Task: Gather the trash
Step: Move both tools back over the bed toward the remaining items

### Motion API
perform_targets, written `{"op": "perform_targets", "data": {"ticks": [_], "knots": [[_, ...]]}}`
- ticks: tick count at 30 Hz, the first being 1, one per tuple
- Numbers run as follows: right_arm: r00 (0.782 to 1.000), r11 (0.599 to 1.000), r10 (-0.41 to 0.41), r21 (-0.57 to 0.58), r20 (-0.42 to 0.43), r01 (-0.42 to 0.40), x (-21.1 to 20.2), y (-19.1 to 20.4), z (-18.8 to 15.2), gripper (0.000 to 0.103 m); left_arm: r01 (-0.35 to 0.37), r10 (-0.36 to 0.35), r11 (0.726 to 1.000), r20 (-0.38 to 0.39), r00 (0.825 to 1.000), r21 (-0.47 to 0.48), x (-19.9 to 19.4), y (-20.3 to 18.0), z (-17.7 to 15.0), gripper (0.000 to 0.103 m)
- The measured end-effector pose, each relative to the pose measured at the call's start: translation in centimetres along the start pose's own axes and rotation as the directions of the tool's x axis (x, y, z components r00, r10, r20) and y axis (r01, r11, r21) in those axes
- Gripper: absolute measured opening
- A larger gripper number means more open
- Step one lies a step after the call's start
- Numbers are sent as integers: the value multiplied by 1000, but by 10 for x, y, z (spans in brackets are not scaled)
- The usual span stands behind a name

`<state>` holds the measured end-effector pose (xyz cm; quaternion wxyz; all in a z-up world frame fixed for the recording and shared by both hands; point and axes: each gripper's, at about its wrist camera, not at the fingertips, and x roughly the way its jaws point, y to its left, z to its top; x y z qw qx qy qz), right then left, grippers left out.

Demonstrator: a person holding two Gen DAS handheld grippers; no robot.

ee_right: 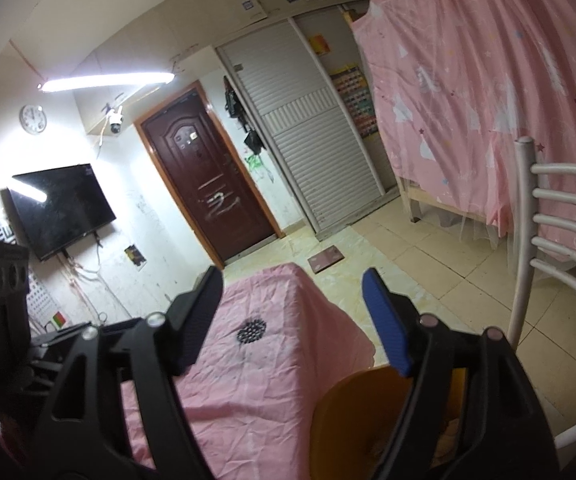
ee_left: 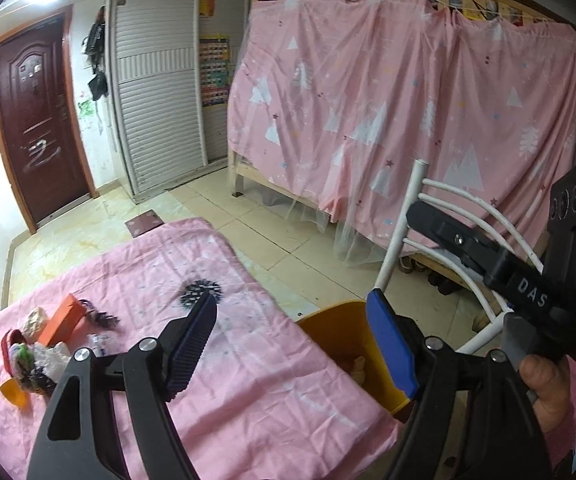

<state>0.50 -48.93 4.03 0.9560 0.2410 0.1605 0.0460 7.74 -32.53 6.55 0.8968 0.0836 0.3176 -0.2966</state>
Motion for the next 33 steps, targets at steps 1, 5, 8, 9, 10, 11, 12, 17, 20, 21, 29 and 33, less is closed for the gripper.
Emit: {"op": "perform_targets", "data": {"ticks": [1, 5, 8, 9, 10, 11, 12, 17, 20, 21, 29, 33], "knots": [[1000, 1000, 3, -10, -8, -3, 3, 4, -1, 70, -7, 7, 1000, 2, 1000, -5, -1, 4, 0, 70], [999, 998, 21, -55, -45, -24, 18, 24, -6, 75, -40, 40, 998, 11, 999, -39, -10, 27, -1, 70], [996, 995, 34, -87, -77, -41, 29, 39, -12, 77, -68, 69, 996, 14, 997, -64, -15, 47, -3, 70], [996, 994, 37, -98, -85, -46, 33, 44, -15, 77, -83, 84, 994, 14, 996, -71, -18, 55, -4, 70], [995, 993, 41, -105, -93, -51, 36, 48, -17, 77, -90, 91, 993, 14, 996, -75, -19, 60, -4, 70], [993, 992, 48, -115, -105, -60, 39, 53, -19, 77, -101, 102, 992, 15, 995, -81, -21, 67, -5, 70], [992, 990, 52, -123, -114, -66, 42, 58, -21, 77, -115, 117, 989, 16, 993, -89, -23, 75, -5, 70], [984, 983, 79, -153, -158, -104, 56, 79, -32, 77, -155, 158, 980, 14, 987, -125, -34, 108, -7, 71], [979, 977, 83, -179, -188, -117, 65, 91, -41, 77, -188, 193, 972, 20, 981, -141, -42, 126, -6, 73], [977, 976, 85, -183, -196, -121, 68, 94, -42, 77, -201, 206, 968, 21, 978, -148, -45, 134, -7, 73], [952, 963, 134, -189, -275, -190, 91, 121, -62, 77, -256, 265, 942, 15, 964, -216, -57, 184, -14, 74], [943, 957, 134, -207, -304, -203, 102, 135, -69, 77, -286, 296, 926, 4, 955, -246, -60, 211, -20, 75]]}}
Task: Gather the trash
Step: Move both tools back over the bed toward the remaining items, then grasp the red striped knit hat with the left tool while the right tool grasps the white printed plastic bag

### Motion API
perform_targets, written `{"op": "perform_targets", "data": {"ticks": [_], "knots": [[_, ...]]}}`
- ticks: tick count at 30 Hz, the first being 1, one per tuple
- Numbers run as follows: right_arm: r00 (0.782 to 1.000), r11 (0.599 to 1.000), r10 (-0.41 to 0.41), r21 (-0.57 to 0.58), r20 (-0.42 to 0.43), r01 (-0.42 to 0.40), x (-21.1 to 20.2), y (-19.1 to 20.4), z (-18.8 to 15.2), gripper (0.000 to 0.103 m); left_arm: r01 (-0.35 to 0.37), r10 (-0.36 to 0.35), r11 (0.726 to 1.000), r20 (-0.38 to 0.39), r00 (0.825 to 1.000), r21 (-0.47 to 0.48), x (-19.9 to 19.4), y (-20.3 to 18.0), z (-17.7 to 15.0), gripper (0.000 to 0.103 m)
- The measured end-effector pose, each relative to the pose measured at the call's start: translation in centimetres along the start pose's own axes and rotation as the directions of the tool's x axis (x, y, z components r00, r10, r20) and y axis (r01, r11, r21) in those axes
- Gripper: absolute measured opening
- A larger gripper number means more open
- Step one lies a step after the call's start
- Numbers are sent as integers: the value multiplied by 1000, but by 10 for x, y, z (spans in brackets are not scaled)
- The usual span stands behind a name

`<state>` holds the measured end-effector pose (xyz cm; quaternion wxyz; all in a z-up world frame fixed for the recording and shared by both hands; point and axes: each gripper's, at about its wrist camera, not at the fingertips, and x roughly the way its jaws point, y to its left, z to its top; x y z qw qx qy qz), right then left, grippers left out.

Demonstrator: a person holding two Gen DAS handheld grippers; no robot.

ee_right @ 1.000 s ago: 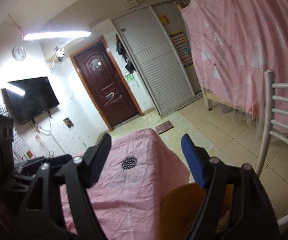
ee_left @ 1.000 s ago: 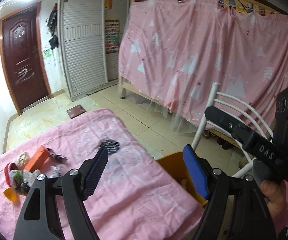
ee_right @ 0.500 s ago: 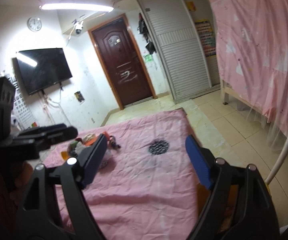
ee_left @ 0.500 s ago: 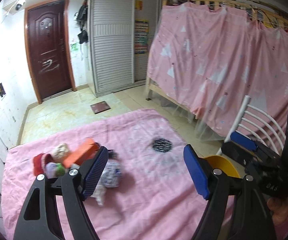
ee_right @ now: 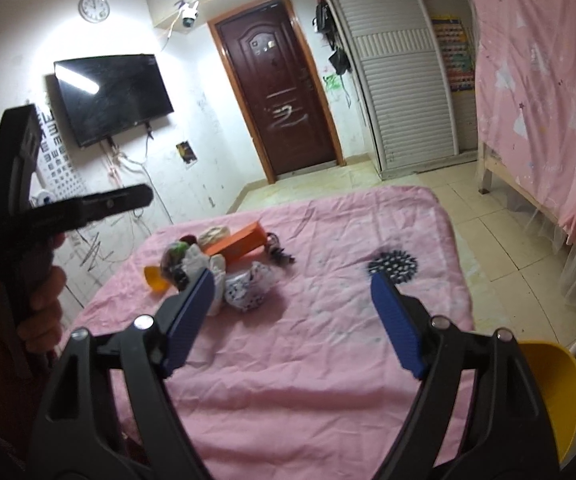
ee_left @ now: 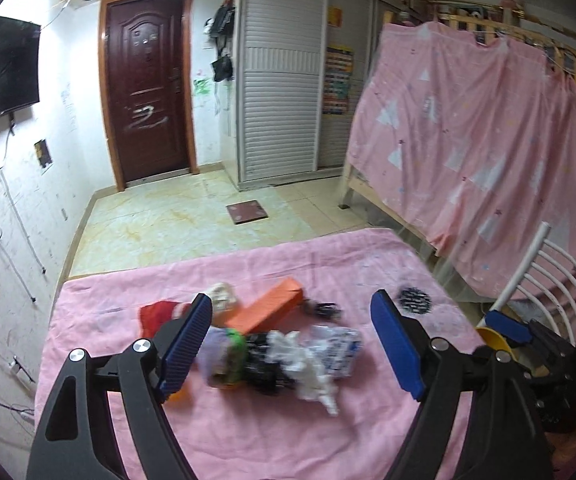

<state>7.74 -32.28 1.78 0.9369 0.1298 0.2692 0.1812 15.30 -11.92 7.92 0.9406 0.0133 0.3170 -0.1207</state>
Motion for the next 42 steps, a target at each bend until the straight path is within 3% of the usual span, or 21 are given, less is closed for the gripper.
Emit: {"op": "perform_targets", "data": {"ticks": [9, 18, 22, 24, 34, 35, 39, 42], "knots": [[998, 999, 19, -35, -62, -21, 40, 22, 6, 82, -80, 75, 993, -60, 995, -85, 33, 64, 2, 75], [992, 997, -16, -78, -125, 6, 70, 34, 13, 82, -57, 25, 979, -160, 987, -195, 79, 115, -4, 75], [986, 996, -45, -86, -161, 32, 85, 34, 13, 83, -74, 29, 974, -204, 979, -213, 96, 124, -9, 75], [984, 996, -43, -78, -171, 30, 90, 34, 13, 92, -67, 17, 973, -220, 975, -219, 104, 127, -12, 75], [972, 993, -82, -102, -220, 60, 116, 40, 12, 96, -64, -5, 972, -293, 956, -225, 129, 126, -25, 75], [971, 993, -83, -101, -223, 62, 118, 40, 12, 97, -60, -11, 972, -300, 954, -226, 131, 126, -27, 72], [968, 992, -90, -103, -235, 68, 124, 40, 14, 97, -74, 1, 972, -312, 950, -224, 132, 125, -31, 30], [965, 990, -98, -122, -245, 69, 128, 45, 13, 97, -87, 23, 971, -277, 961, -221, 123, 124, -30, 16]]}}
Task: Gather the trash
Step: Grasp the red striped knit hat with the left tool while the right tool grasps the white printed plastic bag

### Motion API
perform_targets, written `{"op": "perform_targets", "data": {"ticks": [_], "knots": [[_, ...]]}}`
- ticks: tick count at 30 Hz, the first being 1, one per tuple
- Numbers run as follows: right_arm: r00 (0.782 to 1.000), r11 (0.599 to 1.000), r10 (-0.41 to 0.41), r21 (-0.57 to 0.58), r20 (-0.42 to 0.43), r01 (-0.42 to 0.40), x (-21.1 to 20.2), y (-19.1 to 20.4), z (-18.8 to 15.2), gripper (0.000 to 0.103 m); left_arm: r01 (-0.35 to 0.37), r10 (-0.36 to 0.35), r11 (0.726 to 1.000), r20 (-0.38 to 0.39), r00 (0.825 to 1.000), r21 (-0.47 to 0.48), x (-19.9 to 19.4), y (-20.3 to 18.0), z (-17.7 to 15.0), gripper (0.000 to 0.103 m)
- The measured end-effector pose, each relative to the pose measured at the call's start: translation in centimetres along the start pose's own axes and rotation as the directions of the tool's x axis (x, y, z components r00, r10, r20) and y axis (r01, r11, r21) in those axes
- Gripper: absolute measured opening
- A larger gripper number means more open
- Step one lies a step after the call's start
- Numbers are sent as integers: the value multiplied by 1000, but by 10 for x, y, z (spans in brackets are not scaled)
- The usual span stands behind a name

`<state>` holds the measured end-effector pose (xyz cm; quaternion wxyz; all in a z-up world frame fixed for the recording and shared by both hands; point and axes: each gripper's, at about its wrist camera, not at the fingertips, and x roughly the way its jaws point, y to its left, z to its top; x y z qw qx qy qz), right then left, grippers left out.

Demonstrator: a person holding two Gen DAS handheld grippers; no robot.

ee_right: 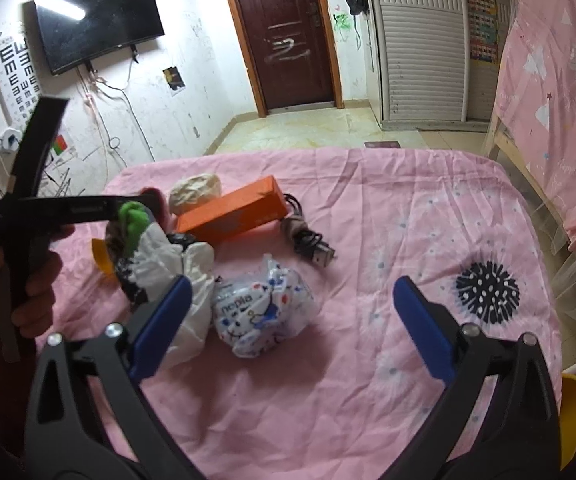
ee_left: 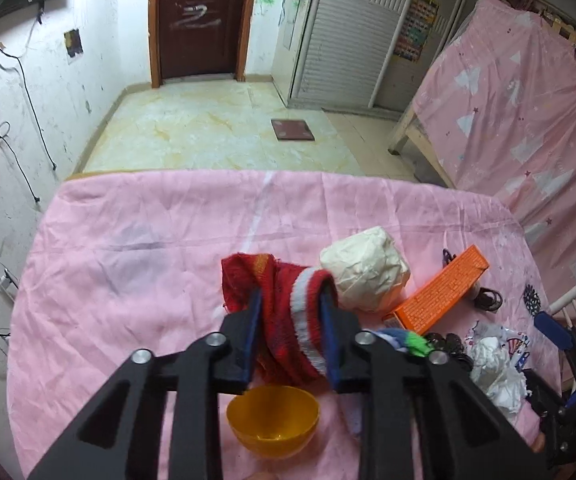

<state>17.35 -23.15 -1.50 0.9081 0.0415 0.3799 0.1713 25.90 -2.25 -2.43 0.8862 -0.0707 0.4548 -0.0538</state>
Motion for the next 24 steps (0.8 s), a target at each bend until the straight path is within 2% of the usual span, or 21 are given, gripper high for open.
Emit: {"op": "perform_targets", "data": {"ticks": [4, 9, 15, 19, 20, 22, 24], "knots": [[1000, 999, -17, -36, -14, 16, 4, 8, 0, 97, -23, 22, 1000, 94, 995, 4, -20, -2, 2, 14], [1000, 999, -8, -31, -23, 7, 7, 7, 1, 97, -30, 30, 1000, 212, 977, -1, -53, -3, 4, 14], [999, 995, 36, 92, 33, -39, -4, -14, 4, 94, -25, 25, 1000, 286, 958, -3, -87, -4, 1, 14], [999, 996, 41, 80, -25, -39, 6, -14, 1, 77, -16, 14, 1000, 310, 950, 4, -102, -7, -2, 14], [998, 996, 46, 72, -33, -44, 7, -12, 2, 69, -10, 8, 1000, 313, 950, 5, -105, -7, -2, 14], [997, 998, 46, 46, -63, -43, 12, -7, 1, 64, 10, -12, 1000, 310, 951, 6, -109, -9, -4, 14], [994, 998, 58, 26, -92, -55, 19, -3, 0, 52, 24, -25, 1000, 304, 952, 6, -112, -10, -5, 14]]}}
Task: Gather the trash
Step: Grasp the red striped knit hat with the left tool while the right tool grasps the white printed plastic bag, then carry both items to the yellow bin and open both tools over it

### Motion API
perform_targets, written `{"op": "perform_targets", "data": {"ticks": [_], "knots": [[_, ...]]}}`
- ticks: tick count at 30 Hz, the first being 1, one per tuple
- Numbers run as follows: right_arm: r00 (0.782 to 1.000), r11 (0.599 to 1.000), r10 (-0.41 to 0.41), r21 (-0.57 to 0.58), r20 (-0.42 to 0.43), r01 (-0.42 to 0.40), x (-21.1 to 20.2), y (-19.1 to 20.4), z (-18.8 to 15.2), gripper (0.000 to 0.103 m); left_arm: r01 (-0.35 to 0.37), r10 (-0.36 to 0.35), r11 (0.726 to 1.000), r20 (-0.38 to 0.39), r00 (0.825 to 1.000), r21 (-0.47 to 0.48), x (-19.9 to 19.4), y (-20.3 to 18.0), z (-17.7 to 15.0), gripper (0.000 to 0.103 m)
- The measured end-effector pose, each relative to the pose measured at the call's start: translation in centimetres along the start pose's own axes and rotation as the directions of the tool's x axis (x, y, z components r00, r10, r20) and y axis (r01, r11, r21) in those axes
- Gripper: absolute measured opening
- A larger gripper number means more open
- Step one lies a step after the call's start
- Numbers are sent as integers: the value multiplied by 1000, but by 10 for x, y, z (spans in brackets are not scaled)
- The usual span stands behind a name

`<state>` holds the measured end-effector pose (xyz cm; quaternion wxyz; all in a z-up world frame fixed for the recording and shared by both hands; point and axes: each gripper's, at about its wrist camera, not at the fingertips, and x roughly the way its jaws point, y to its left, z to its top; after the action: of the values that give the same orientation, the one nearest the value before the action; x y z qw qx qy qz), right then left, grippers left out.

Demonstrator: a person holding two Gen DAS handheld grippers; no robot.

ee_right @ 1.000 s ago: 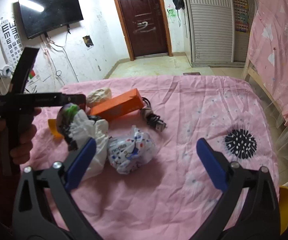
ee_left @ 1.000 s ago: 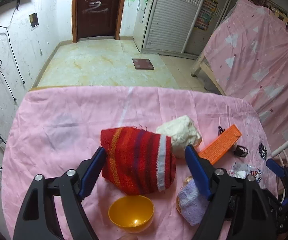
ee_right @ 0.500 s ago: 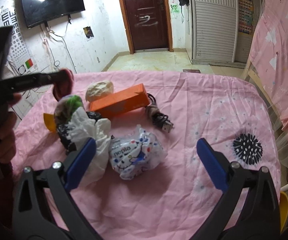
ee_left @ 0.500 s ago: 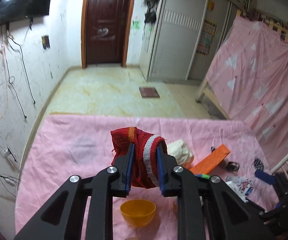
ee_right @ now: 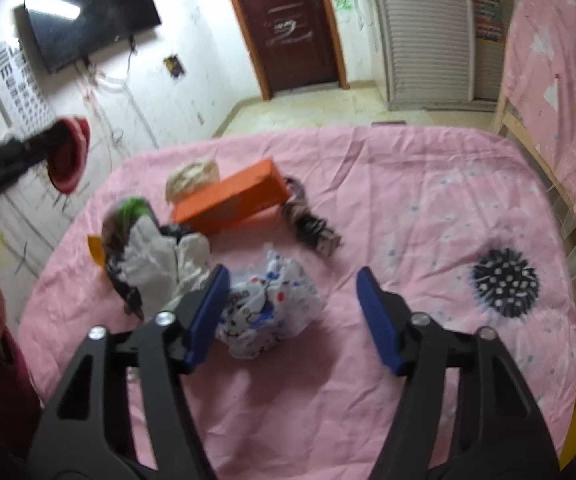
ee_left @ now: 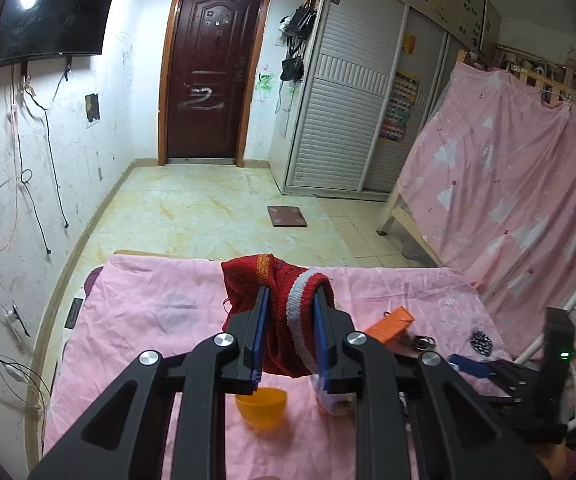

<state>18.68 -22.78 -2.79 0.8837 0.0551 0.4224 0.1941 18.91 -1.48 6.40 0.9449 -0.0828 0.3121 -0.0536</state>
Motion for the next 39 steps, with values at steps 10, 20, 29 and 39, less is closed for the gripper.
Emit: {"op": "perform_targets", "data": {"ticks": [10, 20, 29, 39], "knots": [[988, 984, -114, -122, 106, 127, -26, 40, -9, 24, 2, -2, 1000, 7, 1000, 1, -20, -1, -6, 14], [978, 988, -107, -96, 178, 125, -64, 30, -17, 24, 16, -16, 1000, 23, 1000, 27, -40, -17, -10, 14], [963, 991, -116, -35, 245, 129, -97, 8, -29, 24, 26, -28, 997, 28, 999, 72, -51, -44, -15, 14], [928, 987, -162, 44, 334, 156, -142, -28, -50, 24, 47, -51, 991, 24, 998, 127, -59, -87, -22, 14]]}}
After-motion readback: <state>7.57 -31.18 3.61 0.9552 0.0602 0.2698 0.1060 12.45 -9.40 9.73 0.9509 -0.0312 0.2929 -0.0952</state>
